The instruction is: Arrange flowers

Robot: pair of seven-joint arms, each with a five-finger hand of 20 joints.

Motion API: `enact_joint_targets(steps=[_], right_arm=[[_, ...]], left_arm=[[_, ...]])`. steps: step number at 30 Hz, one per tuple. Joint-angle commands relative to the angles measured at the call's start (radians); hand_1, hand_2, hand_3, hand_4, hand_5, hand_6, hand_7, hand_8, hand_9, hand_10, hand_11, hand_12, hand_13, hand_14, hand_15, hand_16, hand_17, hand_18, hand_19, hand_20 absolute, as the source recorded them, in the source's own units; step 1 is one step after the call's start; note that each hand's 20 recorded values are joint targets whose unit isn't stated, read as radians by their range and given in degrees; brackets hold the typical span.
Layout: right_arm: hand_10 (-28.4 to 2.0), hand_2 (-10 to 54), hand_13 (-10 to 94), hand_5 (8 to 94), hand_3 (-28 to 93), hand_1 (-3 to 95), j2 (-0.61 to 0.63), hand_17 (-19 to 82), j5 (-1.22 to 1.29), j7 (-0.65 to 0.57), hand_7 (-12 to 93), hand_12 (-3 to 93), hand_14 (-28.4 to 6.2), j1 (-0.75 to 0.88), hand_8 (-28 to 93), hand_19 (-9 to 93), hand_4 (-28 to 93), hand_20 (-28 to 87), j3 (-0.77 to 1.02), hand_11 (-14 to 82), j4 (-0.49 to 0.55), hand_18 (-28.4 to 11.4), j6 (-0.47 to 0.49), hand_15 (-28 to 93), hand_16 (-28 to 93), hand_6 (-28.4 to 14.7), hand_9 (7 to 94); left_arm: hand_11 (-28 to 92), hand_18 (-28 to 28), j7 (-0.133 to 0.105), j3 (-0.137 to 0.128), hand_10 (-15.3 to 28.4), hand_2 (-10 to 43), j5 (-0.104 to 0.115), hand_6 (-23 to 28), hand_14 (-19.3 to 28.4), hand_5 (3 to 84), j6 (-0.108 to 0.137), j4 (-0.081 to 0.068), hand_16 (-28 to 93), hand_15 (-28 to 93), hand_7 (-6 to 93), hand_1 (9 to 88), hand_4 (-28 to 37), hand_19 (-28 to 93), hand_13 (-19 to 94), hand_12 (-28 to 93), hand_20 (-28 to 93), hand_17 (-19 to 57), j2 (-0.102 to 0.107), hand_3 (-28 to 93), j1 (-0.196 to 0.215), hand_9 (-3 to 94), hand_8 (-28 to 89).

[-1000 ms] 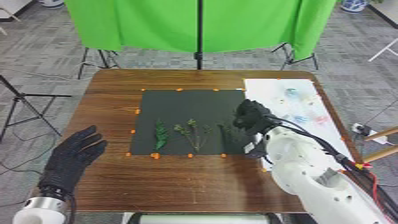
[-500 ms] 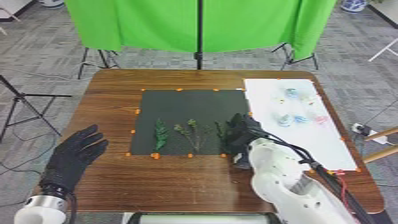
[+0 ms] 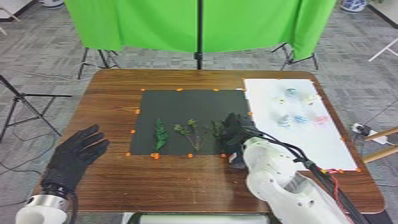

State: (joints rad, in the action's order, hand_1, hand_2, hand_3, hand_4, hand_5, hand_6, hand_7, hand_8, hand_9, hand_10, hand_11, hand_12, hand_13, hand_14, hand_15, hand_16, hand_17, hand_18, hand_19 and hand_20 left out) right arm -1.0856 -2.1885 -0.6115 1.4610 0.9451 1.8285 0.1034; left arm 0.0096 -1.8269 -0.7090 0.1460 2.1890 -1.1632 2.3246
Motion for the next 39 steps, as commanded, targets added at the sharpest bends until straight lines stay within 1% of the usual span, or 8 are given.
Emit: enact_joint_targets(steps=[1, 7, 8, 14, 29, 33, 36, 39], right_arm=[[-6.6, -9.5, 87, 66.0, 91, 41.3, 0.023, 47, 0.009, -0.011, 77, 39.4, -4.1, 0.037, -4, 93, -13, 48, -0.011, 43.2, -0.031, -20.7, 0.088, 69, 32, -11.9, 92.5], [-6.7, -9.5, 87, 65.2, 88, 41.3, 0.021, 47, 0.003, -0.019, 77, 37.2, -3.9, 0.039, -2, 93, -15, 47, 0.0, 43.8, -0.026, -20.6, 0.14, 69, 31, -8.4, 91.8], [-6.8, -9.5, 87, 65.3, 88, 41.3, 0.022, 47, 0.0, -0.02, 77, 36.5, -3.8, 0.041, -1, 93, -16, 47, 0.0, 44.2, -0.024, -20.7, 0.134, 69, 31, -8.1, 91.7], [-6.8, -9.5, 87, 65.2, 84, 39.7, 0.023, 47, -0.022, -0.02, 77, 32.7, -3.6, 0.041, 1, 93, -21, 47, 0.013, 45.5, -0.008, -20.6, 0.147, 69, 31, -4.5, 91.8], [-6.8, -9.5, 87, 66.4, 86, 29.4, 0.011, 47, -0.023, -0.021, 73, 32.4, -3.8, 0.053, 2, 93, -27, 47, 0.068, 45.3, 0.043, -20.7, 0.124, 68, 31, -2.9, 92.0], [-6.9, -9.5, 87, 66.8, 86, 26.9, 0.011, 47, -0.019, -0.017, 74, 32.7, -3.8, 0.058, -6, 93, -27, 48, 0.081, 45.2, 0.054, -20.9, 0.118, 68, 31, -2.8, 91.9], [-6.9, -9.5, 87, 67.5, 86, 25.0, 0.01, 47, -0.018, -0.016, 77, 32.9, -4.0, 0.056, -23, 93, -27, 48, 0.085, 45.1, 0.059, -20.9, 0.122, 68, 31, -2.7, 91.8], [-7.0, -9.5, 87, 67.2, 85, 23.4, 0.015, 47, -0.013, -0.016, 78, 32.8, -4.2, 0.061, -26, 93, -27, 47, 0.101, 45.1, 0.074, -20.8, 0.114, 68, 32, -2.7, 91.7]], left_arm=[[36, 22.6, 0.014, 0.002, 14.7, 2.6, -0.005, 4.7, 17.1, 38.0, -0.004, -0.008, -7, 49, 32.3, 32.9, -28.2, 62, 30, 10, -3, -5.0, -0.007, 72, 0.005, 35.7, -16], [36, 22.6, 0.013, 0.003, 14.7, 2.6, -0.004, 4.7, 17.1, 38.1, -0.007, -0.009, -7, 49, 32.3, 32.8, -28.2, 62, 30, 10, -3, -5.0, -0.009, 72, 0.004, 35.8, -16], [36, 22.6, 0.018, 0.001, 14.7, 2.6, -0.005, 4.7, 17.2, 38.1, -0.008, -0.009, -7, 49, 32.3, 32.8, -28.2, 62, 30, 10, -3, -5.0, -0.009, 72, 0.003, 35.8, -16], [36, 22.6, 0.016, 0.001, 14.7, 2.6, -0.006, 4.8, 17.1, 38.1, -0.009, -0.008, -7, 49, 32.2, 32.8, -28.2, 62, 30, 10, -3, -5.0, -0.009, 72, 0.005, 35.8, -16], [36, 22.6, 0.018, -0.003, 14.6, 2.6, -0.005, 4.9, 17.1, 38.1, -0.008, -0.009, -7, 49, 32.1, 32.8, -28.3, 62, 30, 10, -2, -5.0, -0.011, 72, 0.007, 35.8, -16], [36, 22.7, 0.02, -0.002, 14.6, 2.6, -0.006, 4.9, 17.1, 38.1, -0.009, -0.009, -7, 49, 32.2, 32.8, -28.3, 62, 30, 10, -2, -5.0, -0.012, 72, 0.005, 35.9, -16], [36, 22.7, 0.018, -0.004, 14.7, 2.6, -0.005, 4.9, 17.1, 38.1, -0.011, -0.009, -7, 49, 32.2, 32.8, -28.3, 62, 30, 10, -2, -5.0, -0.013, 72, 0.007, 35.8, -16], [36, 22.7, 0.017, -0.003, 14.7, 2.6, -0.005, 4.9, 17.1, 38.1, -0.011, -0.008, -7, 49, 32.1, 32.8, -28.3, 62, 30, 10, -2, -5.0, -0.013, 72, 0.008, 35.8, -16]])
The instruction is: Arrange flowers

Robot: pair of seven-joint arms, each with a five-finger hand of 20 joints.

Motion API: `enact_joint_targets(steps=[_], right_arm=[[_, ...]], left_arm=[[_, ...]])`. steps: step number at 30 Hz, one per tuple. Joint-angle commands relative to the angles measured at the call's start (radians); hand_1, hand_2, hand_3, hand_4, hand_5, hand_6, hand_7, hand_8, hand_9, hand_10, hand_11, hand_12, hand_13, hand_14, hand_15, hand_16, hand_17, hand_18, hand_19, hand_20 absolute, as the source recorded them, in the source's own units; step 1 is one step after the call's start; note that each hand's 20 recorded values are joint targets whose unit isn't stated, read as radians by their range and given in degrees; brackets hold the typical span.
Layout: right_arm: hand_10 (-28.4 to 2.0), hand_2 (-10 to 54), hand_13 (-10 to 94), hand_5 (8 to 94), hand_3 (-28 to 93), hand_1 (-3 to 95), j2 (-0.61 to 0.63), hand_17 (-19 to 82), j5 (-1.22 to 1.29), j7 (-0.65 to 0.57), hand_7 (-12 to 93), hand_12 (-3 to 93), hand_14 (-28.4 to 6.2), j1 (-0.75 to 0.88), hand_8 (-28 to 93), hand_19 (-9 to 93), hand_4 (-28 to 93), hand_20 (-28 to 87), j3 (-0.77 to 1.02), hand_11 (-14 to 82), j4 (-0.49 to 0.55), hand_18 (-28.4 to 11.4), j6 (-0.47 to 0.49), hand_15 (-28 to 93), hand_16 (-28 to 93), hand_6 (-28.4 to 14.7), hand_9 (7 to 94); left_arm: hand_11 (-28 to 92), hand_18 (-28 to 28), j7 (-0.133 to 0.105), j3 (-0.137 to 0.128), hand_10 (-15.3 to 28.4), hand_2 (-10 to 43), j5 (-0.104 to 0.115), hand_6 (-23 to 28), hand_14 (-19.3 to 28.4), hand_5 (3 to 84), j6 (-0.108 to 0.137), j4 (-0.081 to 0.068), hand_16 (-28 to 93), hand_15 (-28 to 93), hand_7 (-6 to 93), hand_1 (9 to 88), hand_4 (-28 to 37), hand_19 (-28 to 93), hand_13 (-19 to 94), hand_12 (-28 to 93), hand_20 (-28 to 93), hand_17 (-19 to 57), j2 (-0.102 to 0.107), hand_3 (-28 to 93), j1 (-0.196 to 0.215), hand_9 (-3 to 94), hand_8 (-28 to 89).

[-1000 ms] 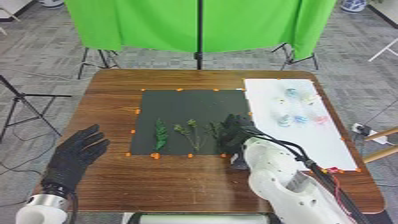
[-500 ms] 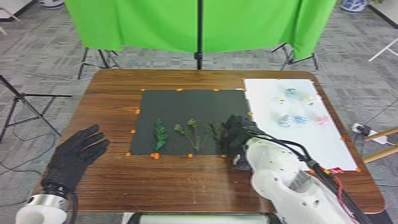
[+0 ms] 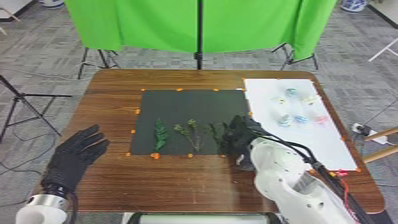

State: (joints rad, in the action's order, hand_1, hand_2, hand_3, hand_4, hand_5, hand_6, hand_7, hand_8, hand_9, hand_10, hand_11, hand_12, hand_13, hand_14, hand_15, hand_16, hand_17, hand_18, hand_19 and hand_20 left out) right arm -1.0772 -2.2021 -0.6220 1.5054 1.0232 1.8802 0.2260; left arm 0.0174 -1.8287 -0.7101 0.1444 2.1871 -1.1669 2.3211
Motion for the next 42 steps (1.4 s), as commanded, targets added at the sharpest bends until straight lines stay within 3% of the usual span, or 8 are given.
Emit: enact_joint_targets(steps=[1, 7, 14, 19, 30, 33, 38, 42], right_arm=[[-7.2, -9.5, 86, 66.8, 85, 21.9, 0.013, 47, -0.003, -0.003, 78, 32.9, -4.6, 0.021, -26, 93, -28, 48, 0.034, 45.1, 0.03, -20.9, -0.019, 69, 32, -2.8, 91.5], [-11.0, -9.0, 75, 58.4, 84, 20.0, 0.107, 36, -0.057, 0.108, 71, 33.6, -7.2, 0.078, -27, 92, -27, 44, 0.128, 50.1, 0.066, -20.9, -0.188, 74, 31, -4.3, 78.9], [-12.7, -7.5, 45, 43.1, 93, 31.8, 0.238, 25, -0.181, 0.162, 53, 27.3, -9.8, 0.1, -28, 80, -21, 42, 0.185, 52.0, 0.016, -18.4, -0.272, 73, 21, -1.3, 42.4], [-10.2, -9.1, 39, 44.8, 93, 33.3, 0.29, 22, -0.191, 0.156, 39, 23.4, -9.1, 0.131, -26, 76, -23, 41, 0.212, 45.8, -0.01, -17.6, -0.253, 68, 15, 0.2, 39.2], [-9.4, -9.5, 34, 36.0, 93, 30.7, 0.313, 18, -0.196, 0.169, 41, 21.3, -8.9, 0.168, -24, 71, -24, 36, 0.237, 39.6, -0.035, -16.9, -0.145, 62, 12, -2.8, 32.1], [-9.4, -9.5, 37, 35.4, 93, 31.6, 0.306, 19, -0.183, 0.196, 41, 21.3, -8.0, 0.158, -24, 72, -25, 36, 0.228, 39.6, -0.068, -16.5, -0.155, 62, 12, -2.9, 32.2], [-9.9, -9.5, 53, 42.9, 88, 41.2, 0.312, 28, -0.143, 0.292, 43, 22.0, -4.6, 0.151, -26, 76, -28, 32, 0.18, 44.8, -0.127, -13.0, -0.388, 56, 22, -1.4, 41.7], [-4.7, -9.1, 81, 68.4, 80, 54.7, 0.303, 41, -0.142, 0.358, 45, 43.4, -2.7, 0.143, -12, 83, -28, 36, 0.168, 21.6, -0.119, -15.4, -0.428, 47, 34, -0.3, 82.0]], left_arm=[[36, 22.7, 0.01, -0.001, 14.7, 2.6, -0.004, 4.9, 17.1, 38.1, -0.011, -0.006, -7, 49, 32.2, 32.8, -28.3, 62, 30, 10, -2, -5.0, -0.009, 72, 0.01, 35.8, -16], [36, 22.7, 0.006, -0.005, 14.7, 2.7, -0.003, 4.8, 17.2, 38.1, -0.005, -0.004, -7, 49, 32.4, 32.8, -28.2, 62, 30, 10, -2, -5.0, -0.01, 72, 0.015, 35.8, -16], [37, 22.6, 0.003, -0.01, 14.8, 2.7, -0.003, 4.8, 17.2, 38.1, -0.005, -0.001, -7, 50, 32.5, 32.7, -28.3, 62, 30, 10, -2, -5.0, -0.008, 72, 0.021, 35.9, -16], [37, 22.7, 0.005, -0.008, 14.8, 2.7, -0.002, 4.9, 17.1, 38.2, -0.008, -0.003, -8, 50, 32.6, 32.7, -28.3, 62, 30, 10, -2, -5.0, -0.006, 72, 0.013, 35.9, -16], [37, 22.7, -0.009, -0.005, 14.9, 2.6, 0.001, 4.9, 17.2, 38.2, 0.001, -0.002, -8, 50, 32.9, 32.7, -28.3, 62, 30, 10, -2, -5.0, 0.002, 72, 0.023, 36.0, -16], [37, 22.7, -0.012, -0.004, 14.9, 2.6, 0.001, 4.8, 17.2, 38.2, 0.0, -0.002, -8, 50, 32.9, 32.7, -28.3, 62, 30, 10, -2, -5.0, 0.004, 72, 0.024, 36.0, -16], [37, 22.7, -0.016, -0.006, 14.9, 2.6, 0.002, 4.9, 17.2, 38.3, -0.01, -0.001, -8, 50, 33.1, 32.8, -28.3, 62, 30, 10, -2, -5.0, 0.004, 72, 0.029, 36.1, -16], [37, 22.7, -0.015, -0.013, 14.9, 2.6, 0.002, 4.9, 17.2, 38.3, -0.013, 0.0, -8, 51, 33.1, 32.8, -28.3, 62, 30, 10, -3, -5.0, 0.007, 72, 0.03, 36.1, -16]])
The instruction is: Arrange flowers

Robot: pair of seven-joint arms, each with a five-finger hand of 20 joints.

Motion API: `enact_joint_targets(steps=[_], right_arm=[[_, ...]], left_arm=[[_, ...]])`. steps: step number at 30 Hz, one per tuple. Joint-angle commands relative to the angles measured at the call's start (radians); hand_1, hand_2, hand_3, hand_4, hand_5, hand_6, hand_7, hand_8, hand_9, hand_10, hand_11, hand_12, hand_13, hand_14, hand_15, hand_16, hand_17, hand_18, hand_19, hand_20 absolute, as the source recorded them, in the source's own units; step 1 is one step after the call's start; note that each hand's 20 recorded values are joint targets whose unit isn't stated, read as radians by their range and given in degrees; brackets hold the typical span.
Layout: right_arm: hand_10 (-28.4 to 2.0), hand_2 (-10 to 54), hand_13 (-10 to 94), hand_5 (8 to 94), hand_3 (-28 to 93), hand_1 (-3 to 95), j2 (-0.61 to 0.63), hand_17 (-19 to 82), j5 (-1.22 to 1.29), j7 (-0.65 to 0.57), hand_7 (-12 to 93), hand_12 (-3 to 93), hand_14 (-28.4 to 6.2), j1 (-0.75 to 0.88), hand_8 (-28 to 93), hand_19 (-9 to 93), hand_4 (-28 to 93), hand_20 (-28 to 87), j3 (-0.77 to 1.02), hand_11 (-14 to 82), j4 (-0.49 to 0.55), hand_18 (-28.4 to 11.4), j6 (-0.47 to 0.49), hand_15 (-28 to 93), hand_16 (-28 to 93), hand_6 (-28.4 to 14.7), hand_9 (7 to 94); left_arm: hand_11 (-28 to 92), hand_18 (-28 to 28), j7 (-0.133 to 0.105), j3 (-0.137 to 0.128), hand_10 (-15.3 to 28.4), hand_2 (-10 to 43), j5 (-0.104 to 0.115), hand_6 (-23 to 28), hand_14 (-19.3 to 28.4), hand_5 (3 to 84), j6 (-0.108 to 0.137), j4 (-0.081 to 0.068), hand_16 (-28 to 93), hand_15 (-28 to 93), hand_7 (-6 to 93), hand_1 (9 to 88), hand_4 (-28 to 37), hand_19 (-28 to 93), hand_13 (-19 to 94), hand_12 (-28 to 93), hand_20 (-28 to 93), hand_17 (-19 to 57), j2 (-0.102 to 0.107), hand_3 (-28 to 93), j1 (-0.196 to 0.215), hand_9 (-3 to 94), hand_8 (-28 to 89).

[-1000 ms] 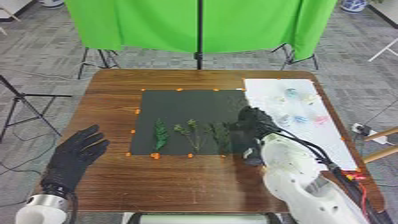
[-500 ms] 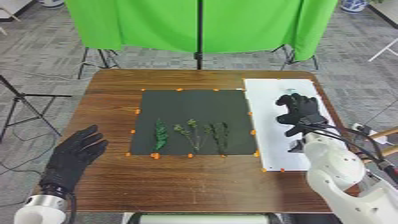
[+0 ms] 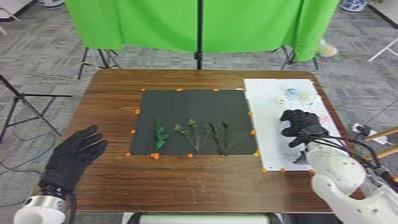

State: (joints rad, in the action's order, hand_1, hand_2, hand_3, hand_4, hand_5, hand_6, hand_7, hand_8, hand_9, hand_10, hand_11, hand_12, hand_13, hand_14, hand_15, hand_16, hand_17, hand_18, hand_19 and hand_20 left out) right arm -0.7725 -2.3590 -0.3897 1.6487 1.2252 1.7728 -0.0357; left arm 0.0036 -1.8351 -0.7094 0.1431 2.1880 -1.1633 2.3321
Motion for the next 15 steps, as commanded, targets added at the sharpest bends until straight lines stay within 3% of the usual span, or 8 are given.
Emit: enact_joint_targets(steps=[1, 6, 12, 15], right_arm=[[-4.7, -9.3, 83, 70.1, 80, 54.8, -0.006, 42, 0.029, 0.124, 45, 43.8, -2.6, -0.01, -12, 84, -28, 37, -0.046, 20.4, -0.007, -15.7, -0.17, 47, 34, -0.3, 83.8], [-5.1, -9.5, 84, 73.2, 84, 53.9, -0.039, 43, 0.062, 0.169, 43, 44.0, -2.6, -0.071, -12, 85, -28, 38, -0.098, 19.6, 0.026, -16.7, -0.189, 48, 35, -0.8, 86.1], [-5.3, -9.5, 85, 74.5, 86, 53.0, -0.115, 43, 0.083, 0.227, 41, 44.2, -2.4, -0.245, -11, 85, -28, 39, -0.237, 18.7, 0.051, -17.0, -0.179, 48, 36, -1.2, 86.9], [-5.4, -9.5, 85, 74.6, 86, 52.4, -0.186, 43, 0.084, 0.26, 41, 44.2, -2.4, -0.357, -11, 86, -28, 39, -0.338, 18.4, 0.025, -17.0, -0.166, 48, 36, -1.2, 87.0]], left_arm=[[37, 22.7, -0.002, -0.008, 15.0, 2.6, 0.003, 4.9, 17.2, 38.3, -0.012, -0.001, -8, 51, 33.1, 32.8, -28.3, 62, 30, 10, -3, -5.0, 0.007, 72, 0.018, 36.1, -16], [37, 22.7, 0.008, -0.024, 15.0, 2.7, 0.003, 4.9, 17.2, 38.3, -0.017, 0.003, -8, 51, 33.2, 32.8, -28.3, 63, 30, 10, -3, -5.0, 0.021, 72, 0.006, 36.1, -16], [37, 22.7, 0.04, -0.07, 15.0, 2.6, 0.006, 4.9, 17.4, 38.4, -0.026, 0.014, -8, 51, 33.2, 32.8, -28.3, 63, 30, 10, -3, -4.9, 0.073, 72, -0.016, 36.1, -16], [38, 22.8, 0.042, -0.097, 15.1, 2.5, 0.012, 4.9, 17.3, 38.4, -0.017, 0.017, -8, 51, 33.4, 32.7, -28.3, 63, 30, 10, -3, -5.0, 0.104, 72, -0.012, 36.1, -16]])
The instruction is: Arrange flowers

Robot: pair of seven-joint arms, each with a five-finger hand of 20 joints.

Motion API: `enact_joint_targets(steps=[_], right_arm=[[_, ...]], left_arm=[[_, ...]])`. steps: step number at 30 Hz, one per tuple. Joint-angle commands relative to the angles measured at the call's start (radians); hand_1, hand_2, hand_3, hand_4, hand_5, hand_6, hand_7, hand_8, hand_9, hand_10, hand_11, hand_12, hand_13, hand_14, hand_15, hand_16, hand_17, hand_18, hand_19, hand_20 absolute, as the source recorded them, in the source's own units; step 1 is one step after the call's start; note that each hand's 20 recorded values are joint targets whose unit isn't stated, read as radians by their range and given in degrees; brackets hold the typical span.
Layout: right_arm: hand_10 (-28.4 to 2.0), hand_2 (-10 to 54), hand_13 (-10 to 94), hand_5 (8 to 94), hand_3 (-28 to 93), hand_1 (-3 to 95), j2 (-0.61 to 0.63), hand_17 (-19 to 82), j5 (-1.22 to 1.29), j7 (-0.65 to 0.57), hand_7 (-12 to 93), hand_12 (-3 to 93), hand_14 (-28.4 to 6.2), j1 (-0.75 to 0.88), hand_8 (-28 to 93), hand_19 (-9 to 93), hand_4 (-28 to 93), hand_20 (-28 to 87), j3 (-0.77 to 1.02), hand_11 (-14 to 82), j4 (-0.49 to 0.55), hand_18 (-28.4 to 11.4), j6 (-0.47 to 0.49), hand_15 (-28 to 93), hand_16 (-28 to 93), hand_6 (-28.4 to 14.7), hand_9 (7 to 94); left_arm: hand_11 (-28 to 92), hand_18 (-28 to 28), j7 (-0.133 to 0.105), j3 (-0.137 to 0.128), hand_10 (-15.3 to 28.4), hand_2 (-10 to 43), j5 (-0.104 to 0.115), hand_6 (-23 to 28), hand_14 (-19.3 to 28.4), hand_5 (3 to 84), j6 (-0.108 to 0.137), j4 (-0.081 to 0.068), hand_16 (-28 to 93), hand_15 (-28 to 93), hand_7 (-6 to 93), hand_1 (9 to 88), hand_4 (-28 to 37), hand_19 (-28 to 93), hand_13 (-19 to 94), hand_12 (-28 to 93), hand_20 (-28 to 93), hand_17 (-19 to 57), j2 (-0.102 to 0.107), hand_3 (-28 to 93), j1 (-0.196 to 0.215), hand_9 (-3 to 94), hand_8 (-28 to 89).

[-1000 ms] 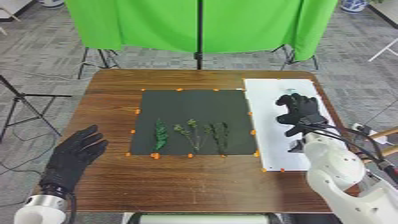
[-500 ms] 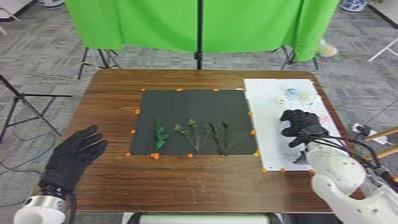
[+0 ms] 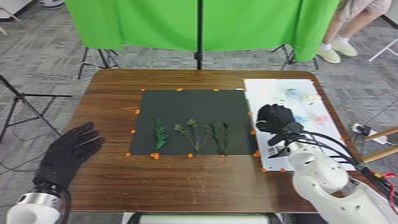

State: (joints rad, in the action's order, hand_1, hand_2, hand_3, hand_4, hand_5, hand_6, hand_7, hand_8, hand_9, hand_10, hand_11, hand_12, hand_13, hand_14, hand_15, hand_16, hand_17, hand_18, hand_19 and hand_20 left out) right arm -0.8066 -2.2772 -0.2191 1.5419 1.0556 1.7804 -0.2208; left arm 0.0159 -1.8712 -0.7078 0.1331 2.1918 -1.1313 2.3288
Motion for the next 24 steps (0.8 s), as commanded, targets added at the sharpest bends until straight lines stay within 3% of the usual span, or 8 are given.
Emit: enact_joint_targets(steps=[1, 5, 7, 14, 24], right_arm=[[-5.3, -9.5, 85, 74.6, 86, 52.4, -0.18, 43, 0.001, 0.106, 41, 44.2, -2.4, -0.284, -11, 86, -27, 40, -0.2, 18.2, 0.004, -17.1, 0.025, 48, 36, -1.2, 87.1], [-5.2, -9.5, 85, 74.5, 84, 52.5, -0.299, 43, -0.006, 0.151, 41, 44.5, -2.5, -0.397, -10, 86, -27, 40, -0.32, 18.0, -0.06, -17.1, 0.043, 48, 36, -1.2, 87.0], [-5.2, -9.5, 85, 74.1, 84, 52.6, -0.352, 43, -0.03, 0.167, 41, 44.4, -2.5, -0.42, -10, 86, -27, 40, -0.359, 17.8, -0.084, -17.1, 0.073, 48, 36, -1.1, 86.9], [-4.8, -9.5, 84, 73.2, 83, 52.6, -0.473, 43, -0.132, 0.199, 41, 44.2, -2.4, -0.46, -10, 86, -28, 40, -0.48, 17.1, -0.165, -17.0, 0.19, 50, 35, -1.3, 86.9], [-3.3, -9.5, 85, 77.4, 83, 51.5, -0.538, 43, -0.221, 0.124, 38, 45.8, -2.6, -0.477, -6, 88, -28, 41, -0.603, 13.0, -0.266, -17.3, 0.169, 53, 33, -0.5, 91.3]], left_arm=[[38, 22.8, 0.032, -0.071, 15.0, 2.5, 0.012, 5.0, 17.3, 38.4, -0.004, 0.014, -8, 51, 33.4, 32.7, -28.3, 63, 30, 10, -3, -5.0, 0.079, 72, -0.008, 36.1, -17], [38, 22.8, 0.032, -0.097, 15.2, 2.3, 0.015, 5.0, 17.3, 38.4, 0.008, 0.017, -8, 51, 33.5, 32.6, -28.3, 63, 30, 10, -3, -5.0, 0.098, 73, -0.001, 36.1, -17], [38, 22.8, 0.033, -0.095, 15.2, 2.2, 0.016, 5.1, 17.3, 38.6, 0.012, 0.011, -8, 51, 33.6, 32.7, -28.3, 63, 30, 10, -3, -5.0, 0.106, 73, -0.01, 36.1, -17], [39, 23.0, 0.037, -0.069, 15.5, 1.8, 0.016, 5.4, 17.4, 39.2, 0.026, -0.012, -8, 52, 35.0, 32.7, -28.3, 63, 30, 10, -3, -4.9, 0.136, 73, -0.058, 36.2, -17], [46, 23.9, 0.078, -0.032, 16.1, 0.8, 0.015, 5.0, 18.4, 39.9, 0.011, -0.03, -12, 60, 40.0, 31.9, -28.3, 67, 30, 7, -7, -4.2, 0.176, 74, -0.112, 37.0, -21]])
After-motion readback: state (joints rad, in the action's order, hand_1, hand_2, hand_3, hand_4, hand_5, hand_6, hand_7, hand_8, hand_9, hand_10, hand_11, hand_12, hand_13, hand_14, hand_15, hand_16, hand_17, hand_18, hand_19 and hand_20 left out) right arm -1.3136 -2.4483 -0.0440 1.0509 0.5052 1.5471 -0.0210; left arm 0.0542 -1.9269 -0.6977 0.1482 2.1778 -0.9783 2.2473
